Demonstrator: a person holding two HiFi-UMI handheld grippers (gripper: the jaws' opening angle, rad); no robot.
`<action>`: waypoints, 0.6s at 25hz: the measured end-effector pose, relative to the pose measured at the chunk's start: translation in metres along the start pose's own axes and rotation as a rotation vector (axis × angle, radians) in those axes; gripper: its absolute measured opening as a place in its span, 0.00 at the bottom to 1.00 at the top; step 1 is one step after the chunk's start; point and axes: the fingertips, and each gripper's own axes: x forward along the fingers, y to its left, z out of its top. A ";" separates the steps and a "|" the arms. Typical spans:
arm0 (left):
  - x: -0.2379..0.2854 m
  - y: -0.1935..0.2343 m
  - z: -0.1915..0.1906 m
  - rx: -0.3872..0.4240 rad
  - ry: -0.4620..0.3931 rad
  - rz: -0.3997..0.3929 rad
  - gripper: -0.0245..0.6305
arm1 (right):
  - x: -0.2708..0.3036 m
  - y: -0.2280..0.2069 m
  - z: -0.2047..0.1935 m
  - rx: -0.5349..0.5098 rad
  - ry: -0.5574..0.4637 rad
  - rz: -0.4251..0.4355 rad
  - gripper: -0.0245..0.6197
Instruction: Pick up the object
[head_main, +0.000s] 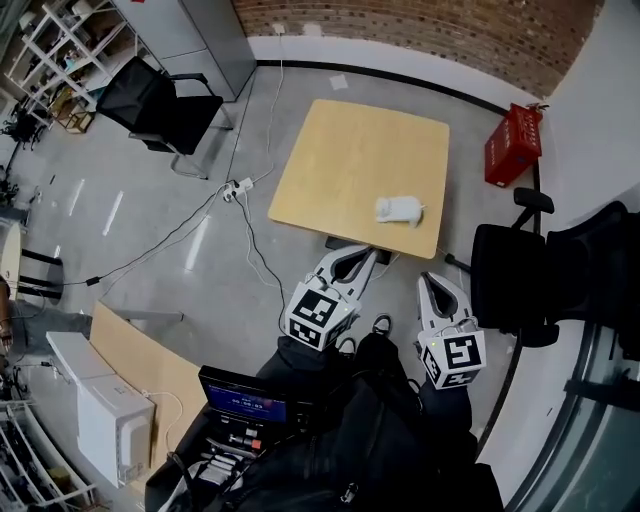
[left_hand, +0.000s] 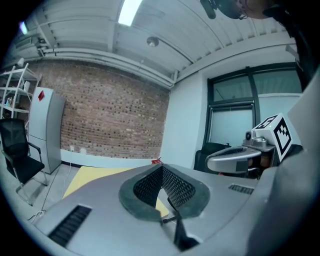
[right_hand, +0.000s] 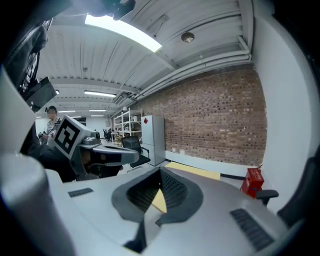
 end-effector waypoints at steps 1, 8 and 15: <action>0.005 0.002 0.001 0.001 -0.001 0.008 0.04 | 0.004 -0.005 0.000 -0.005 0.002 0.009 0.04; 0.048 0.021 -0.004 0.004 0.037 0.071 0.04 | 0.033 -0.051 -0.001 -0.005 0.010 0.038 0.04; 0.090 0.047 -0.022 -0.008 0.099 0.159 0.04 | 0.064 -0.094 -0.022 0.002 0.060 0.073 0.04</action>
